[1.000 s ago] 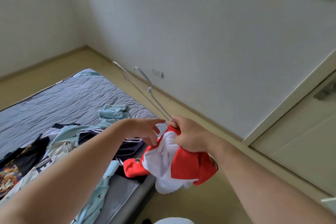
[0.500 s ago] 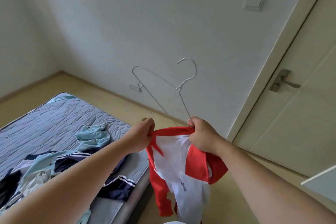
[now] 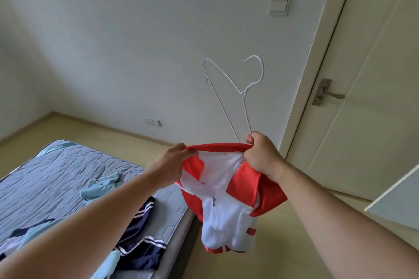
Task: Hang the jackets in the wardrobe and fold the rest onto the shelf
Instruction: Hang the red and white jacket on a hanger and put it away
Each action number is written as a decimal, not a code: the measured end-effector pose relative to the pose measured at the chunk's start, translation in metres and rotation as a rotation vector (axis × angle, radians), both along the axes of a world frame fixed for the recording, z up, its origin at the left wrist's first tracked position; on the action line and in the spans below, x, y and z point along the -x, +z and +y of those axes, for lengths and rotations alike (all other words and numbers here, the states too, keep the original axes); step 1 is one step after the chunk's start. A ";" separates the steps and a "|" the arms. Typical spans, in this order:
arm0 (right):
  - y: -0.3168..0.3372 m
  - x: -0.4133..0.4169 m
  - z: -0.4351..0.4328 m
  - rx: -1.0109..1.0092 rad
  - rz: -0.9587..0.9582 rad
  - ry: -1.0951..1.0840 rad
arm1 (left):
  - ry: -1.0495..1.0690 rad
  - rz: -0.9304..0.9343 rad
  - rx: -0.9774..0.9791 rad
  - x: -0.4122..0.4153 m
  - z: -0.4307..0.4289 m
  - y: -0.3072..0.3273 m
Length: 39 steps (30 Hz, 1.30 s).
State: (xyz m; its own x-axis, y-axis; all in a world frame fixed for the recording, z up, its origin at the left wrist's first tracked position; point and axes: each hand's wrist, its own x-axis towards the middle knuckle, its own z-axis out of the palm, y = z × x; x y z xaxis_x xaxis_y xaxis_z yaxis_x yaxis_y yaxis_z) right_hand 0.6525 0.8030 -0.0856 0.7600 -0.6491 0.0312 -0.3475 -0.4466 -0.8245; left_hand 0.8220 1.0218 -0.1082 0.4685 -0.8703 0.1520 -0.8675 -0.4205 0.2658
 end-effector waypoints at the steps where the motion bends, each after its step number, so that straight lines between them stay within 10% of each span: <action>1: -0.002 0.002 -0.003 -0.013 0.003 -0.019 | -0.002 0.006 0.033 -0.005 -0.003 0.012; 15: -0.005 0.003 0.000 0.097 0.135 -0.164 | 0.077 0.019 -0.040 0.002 -0.047 0.070; 25: 0.030 -0.024 0.040 -0.187 -0.417 -0.171 | 0.151 0.216 -0.103 0.010 -0.023 0.049; 39: 0.029 -0.051 0.080 -0.197 -0.544 -0.418 | 0.151 0.940 0.297 0.046 -0.002 0.119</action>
State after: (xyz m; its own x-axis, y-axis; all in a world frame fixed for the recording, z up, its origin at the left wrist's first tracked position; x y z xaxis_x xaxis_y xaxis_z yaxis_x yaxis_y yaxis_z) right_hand 0.7037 0.8832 -0.0570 0.3568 -0.9152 0.1872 0.0262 -0.1905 -0.9813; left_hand 0.7756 1.0199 0.0112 0.6126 -0.7787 -0.1354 -0.1940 -0.3141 0.9294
